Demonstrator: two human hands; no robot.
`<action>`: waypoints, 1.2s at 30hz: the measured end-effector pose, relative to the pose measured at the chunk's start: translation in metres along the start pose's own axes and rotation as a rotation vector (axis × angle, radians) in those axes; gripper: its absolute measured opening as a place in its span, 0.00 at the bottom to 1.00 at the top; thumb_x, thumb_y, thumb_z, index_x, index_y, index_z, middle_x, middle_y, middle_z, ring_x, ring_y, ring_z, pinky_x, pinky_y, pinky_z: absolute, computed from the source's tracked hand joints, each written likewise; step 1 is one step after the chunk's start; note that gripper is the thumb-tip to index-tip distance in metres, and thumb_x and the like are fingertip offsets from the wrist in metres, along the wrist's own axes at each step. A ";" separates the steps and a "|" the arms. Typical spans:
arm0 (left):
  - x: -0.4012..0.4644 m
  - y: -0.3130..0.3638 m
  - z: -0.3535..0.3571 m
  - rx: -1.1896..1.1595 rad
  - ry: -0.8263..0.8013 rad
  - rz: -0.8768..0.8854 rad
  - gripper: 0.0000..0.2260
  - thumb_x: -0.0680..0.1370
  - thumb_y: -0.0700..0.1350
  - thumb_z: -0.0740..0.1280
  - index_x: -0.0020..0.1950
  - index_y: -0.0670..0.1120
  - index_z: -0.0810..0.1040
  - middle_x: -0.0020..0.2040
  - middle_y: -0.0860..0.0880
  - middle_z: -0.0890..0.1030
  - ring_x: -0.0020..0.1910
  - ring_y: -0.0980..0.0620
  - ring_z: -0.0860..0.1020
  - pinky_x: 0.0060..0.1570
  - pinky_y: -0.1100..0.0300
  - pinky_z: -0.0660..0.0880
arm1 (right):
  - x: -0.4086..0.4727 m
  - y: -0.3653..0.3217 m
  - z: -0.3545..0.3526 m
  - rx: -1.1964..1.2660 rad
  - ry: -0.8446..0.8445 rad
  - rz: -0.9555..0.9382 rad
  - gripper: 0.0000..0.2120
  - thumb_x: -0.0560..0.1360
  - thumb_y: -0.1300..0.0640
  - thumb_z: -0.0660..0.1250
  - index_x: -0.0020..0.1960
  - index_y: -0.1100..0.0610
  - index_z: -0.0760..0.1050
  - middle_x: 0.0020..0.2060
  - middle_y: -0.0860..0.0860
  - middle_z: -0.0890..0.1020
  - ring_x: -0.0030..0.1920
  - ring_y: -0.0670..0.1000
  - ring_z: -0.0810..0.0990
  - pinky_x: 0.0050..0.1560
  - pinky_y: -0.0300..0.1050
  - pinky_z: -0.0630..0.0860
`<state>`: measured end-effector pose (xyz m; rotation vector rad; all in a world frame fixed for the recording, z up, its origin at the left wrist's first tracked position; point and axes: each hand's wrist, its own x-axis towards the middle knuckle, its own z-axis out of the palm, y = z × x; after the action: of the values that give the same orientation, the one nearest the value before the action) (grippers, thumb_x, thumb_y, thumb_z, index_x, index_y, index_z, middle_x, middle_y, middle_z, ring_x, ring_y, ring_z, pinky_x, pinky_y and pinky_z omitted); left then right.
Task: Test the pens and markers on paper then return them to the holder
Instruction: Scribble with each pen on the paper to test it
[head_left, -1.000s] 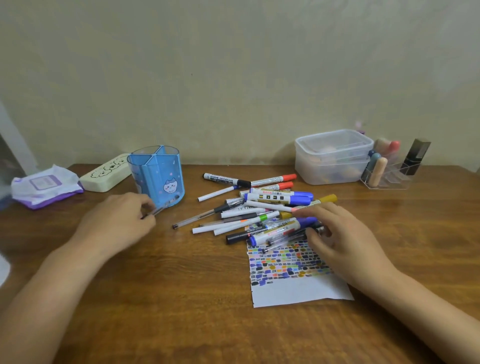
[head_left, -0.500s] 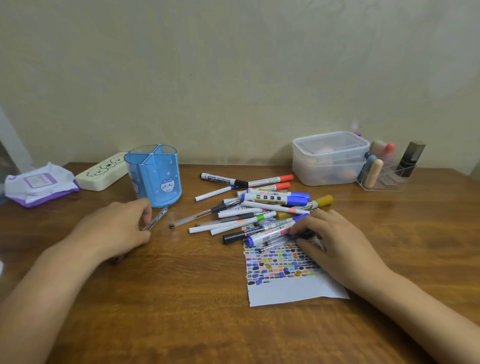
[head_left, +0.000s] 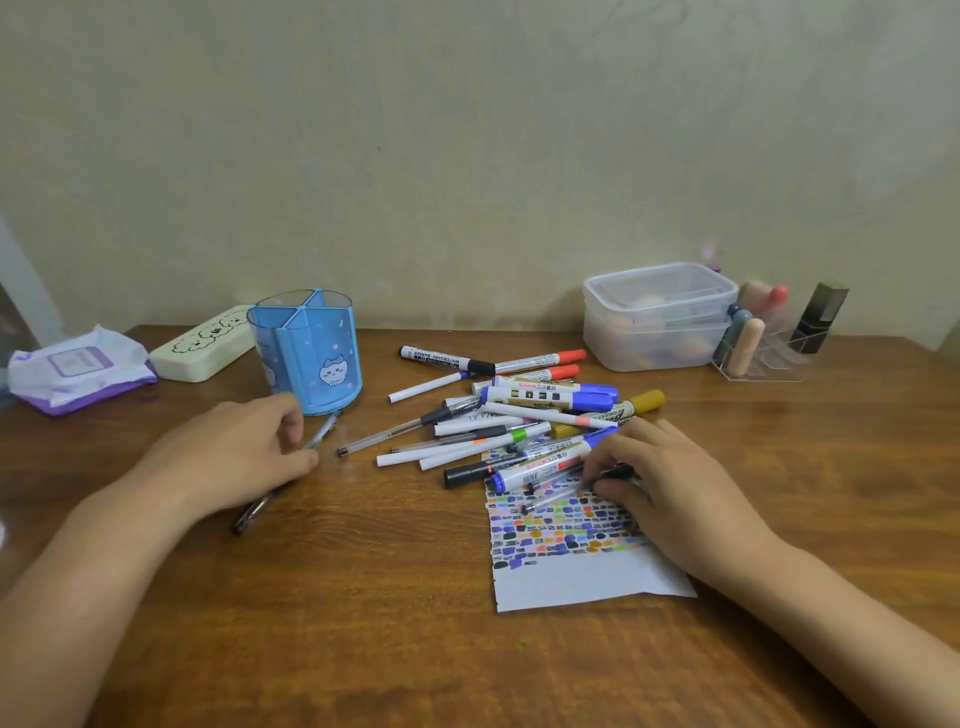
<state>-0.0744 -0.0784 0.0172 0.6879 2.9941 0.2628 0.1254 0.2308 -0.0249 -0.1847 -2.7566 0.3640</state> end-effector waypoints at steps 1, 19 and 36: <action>-0.001 0.001 0.000 0.007 0.011 -0.002 0.10 0.76 0.59 0.68 0.46 0.55 0.72 0.39 0.55 0.80 0.40 0.57 0.78 0.42 0.54 0.78 | 0.000 -0.001 -0.001 0.008 0.001 0.006 0.09 0.78 0.54 0.71 0.47 0.39 0.76 0.49 0.36 0.77 0.52 0.43 0.72 0.49 0.42 0.74; -0.066 0.124 0.060 -0.477 0.104 0.724 0.18 0.77 0.66 0.58 0.60 0.58 0.73 0.49 0.59 0.78 0.49 0.59 0.75 0.44 0.58 0.73 | -0.019 -0.050 -0.016 1.274 0.006 0.100 0.08 0.75 0.61 0.69 0.50 0.64 0.74 0.40 0.54 0.82 0.38 0.57 0.85 0.40 0.45 0.82; -0.071 0.130 0.059 -0.469 0.071 0.784 0.16 0.82 0.61 0.51 0.49 0.53 0.73 0.45 0.56 0.78 0.46 0.54 0.77 0.43 0.51 0.73 | -0.023 -0.049 -0.016 0.831 -0.215 0.106 0.20 0.81 0.43 0.63 0.33 0.50 0.78 0.28 0.49 0.79 0.32 0.45 0.77 0.36 0.37 0.72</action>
<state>0.0507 0.0149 -0.0166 1.7398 2.3963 0.9820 0.1488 0.1833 -0.0042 -0.0744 -2.5367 1.5708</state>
